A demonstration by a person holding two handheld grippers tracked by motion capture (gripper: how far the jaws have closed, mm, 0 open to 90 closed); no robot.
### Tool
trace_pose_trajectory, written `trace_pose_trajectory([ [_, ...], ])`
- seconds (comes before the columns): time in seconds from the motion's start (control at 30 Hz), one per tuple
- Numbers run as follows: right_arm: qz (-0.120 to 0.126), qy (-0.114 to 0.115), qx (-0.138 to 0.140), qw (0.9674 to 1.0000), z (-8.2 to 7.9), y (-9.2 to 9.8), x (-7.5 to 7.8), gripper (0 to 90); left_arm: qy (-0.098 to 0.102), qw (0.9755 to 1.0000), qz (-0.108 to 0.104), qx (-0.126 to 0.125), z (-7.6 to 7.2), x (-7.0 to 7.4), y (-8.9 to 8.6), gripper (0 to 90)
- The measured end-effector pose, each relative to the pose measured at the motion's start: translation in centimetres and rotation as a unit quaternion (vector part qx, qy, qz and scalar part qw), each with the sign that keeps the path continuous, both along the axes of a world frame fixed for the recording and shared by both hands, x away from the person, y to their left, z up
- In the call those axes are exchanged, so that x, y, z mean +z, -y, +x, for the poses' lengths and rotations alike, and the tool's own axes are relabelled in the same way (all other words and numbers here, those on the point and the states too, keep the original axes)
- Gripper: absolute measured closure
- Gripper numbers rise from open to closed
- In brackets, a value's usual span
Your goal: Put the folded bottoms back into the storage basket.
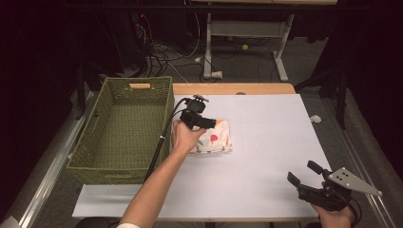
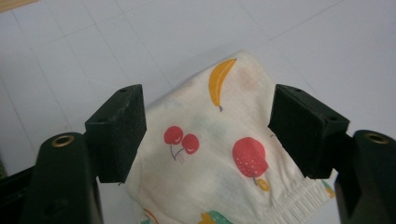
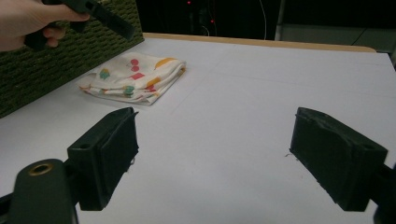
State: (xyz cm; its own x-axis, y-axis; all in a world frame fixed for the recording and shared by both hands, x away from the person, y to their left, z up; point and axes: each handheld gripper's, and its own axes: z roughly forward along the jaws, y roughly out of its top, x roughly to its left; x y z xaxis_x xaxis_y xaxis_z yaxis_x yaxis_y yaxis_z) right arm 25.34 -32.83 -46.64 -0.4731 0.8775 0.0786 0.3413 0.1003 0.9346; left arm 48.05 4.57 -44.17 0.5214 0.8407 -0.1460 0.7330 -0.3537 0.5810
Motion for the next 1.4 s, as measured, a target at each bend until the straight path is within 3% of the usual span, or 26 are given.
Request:
trace_pose_trajectory([
  [0.27,-0.002,-0.001,0.002,1.0000,0.1,-0.1,0.0,15.3,-0.024,0.9992,0.029,0.014,2.1,-1.3,-0.1,23.8],
  [0.5,-0.001,0.000,0.005,1.0000,0.1,-0.1,0.0,15.3,-0.054,0.9980,0.018,0.025,3.1,-3.2,-0.7,23.9],
  [0.8,-0.002,-0.002,0.006,1.0000,0.1,-0.1,-0.1,15.3,-0.085,0.9956,0.020,0.035,3.6,-4.9,-1.3,23.9],
  [0.87,-0.003,-0.002,0.007,1.0000,0.1,-0.2,-0.1,15.3,-0.096,0.9943,0.033,0.032,3.5,-5.2,-1.2,25.3],
  [1.0,-0.007,-0.002,0.008,0.9999,0.2,-0.3,-0.1,15.3,-0.089,0.9944,0.053,0.022,3.2,-5.3,-0.7,26.4],
  [1.1,-0.008,-0.003,0.009,0.9999,0.2,-0.3,-0.1,15.3,-0.083,0.9946,0.059,0.018,3.0,-5.3,-0.3,30.6],
  [1.2,-0.009,-0.004,0.012,0.9999,0.3,-0.3,-0.1,15.4,-0.082,0.9946,0.062,0.015,2.9,-5.1,0.1,41.8],
  [1.37,-0.016,-0.004,0.014,0.9998,0.2,-0.5,-0.2,15.6,-0.086,0.9948,0.055,0.009,2.7,-4.9,0.6,59.9],
  [1.4,-0.016,-0.004,0.014,0.9998,0.2,-0.5,-0.2,15.6,-0.088,0.9947,0.051,0.008,2.7,-4.9,0.6,59.9],
])
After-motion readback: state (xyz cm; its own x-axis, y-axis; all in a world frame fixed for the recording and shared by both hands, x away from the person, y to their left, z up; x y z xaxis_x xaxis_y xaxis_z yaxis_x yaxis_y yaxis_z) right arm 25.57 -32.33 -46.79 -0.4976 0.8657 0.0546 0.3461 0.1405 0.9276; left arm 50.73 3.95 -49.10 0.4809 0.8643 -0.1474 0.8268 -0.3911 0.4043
